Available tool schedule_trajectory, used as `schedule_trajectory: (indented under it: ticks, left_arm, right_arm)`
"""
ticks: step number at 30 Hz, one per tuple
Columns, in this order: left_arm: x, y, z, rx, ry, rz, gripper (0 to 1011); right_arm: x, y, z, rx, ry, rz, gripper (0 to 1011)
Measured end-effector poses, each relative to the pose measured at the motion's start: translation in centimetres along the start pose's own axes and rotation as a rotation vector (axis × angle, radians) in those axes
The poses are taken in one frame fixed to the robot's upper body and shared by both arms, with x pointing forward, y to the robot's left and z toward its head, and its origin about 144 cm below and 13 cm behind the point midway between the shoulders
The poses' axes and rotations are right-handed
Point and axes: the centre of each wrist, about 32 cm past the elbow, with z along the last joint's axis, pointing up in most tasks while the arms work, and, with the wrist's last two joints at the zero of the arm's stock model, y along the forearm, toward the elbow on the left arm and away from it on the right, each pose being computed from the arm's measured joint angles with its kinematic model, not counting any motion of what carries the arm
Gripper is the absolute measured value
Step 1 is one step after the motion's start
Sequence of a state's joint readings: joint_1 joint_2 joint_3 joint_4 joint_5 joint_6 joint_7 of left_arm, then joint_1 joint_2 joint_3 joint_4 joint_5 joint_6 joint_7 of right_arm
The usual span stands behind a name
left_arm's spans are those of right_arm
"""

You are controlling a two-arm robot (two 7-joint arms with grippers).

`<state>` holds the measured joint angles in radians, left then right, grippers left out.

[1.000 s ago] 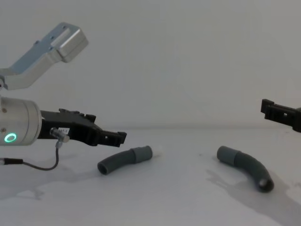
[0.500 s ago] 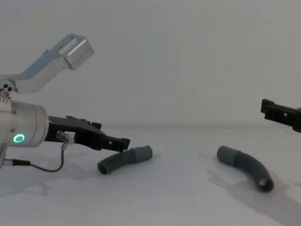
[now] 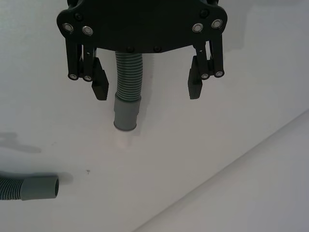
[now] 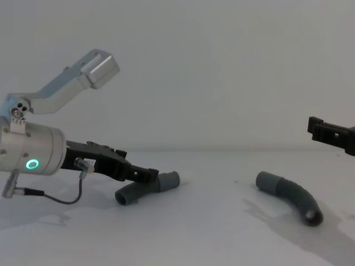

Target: Use both hands to pick up one end of the pipe from the table, align the ends, and insert them.

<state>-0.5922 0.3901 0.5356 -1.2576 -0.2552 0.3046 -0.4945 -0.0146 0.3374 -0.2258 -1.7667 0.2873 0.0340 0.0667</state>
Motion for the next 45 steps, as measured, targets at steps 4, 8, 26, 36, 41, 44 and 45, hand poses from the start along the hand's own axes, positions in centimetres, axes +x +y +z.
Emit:
schedule_trajectory:
  ticks: [4,8,26,36,41,44,45]
  left_arm:
    - [0.2,-0.4,0.0,0.008,-0.007,-0.011,1001]
    - [0.3,-0.8,0.0,0.012,-0.01,-0.018,1001]
    - [0.3,-2.2,-0.1,0.027,-0.005,-0.037,1001]
    - [0.3,-2.8,-0.3,0.035,0.007,-0.045,1001]
    - [0.2,-3.0,-0.3,0.037,0.013,-0.047,1001]
    - [0.2,-3.2,-0.4,0.038,0.015,-0.048,989]
    - [0.2,-3.2,-0.4,0.039,0.016,-0.048,968]
  right_arm:
    - [0.0,0.0,0.0,0.0,0.0,0.0,1001]
    - [0.0,0.0,0.0,0.0,0.0,0.0,1000]
    - [0.0,0.0,0.0,0.0,0.0,0.0,1001]
    - [0.0,0.0,0.0,0.0,0.0,0.0,1000]
    - [0.0,0.0,0.0,0.0,0.0,0.0,1001]
    - [0.0,0.0,0.0,0.0,0.0,0.0,1001]
    - [0.0,0.0,0.0,0.0,0.0,0.0,1001]
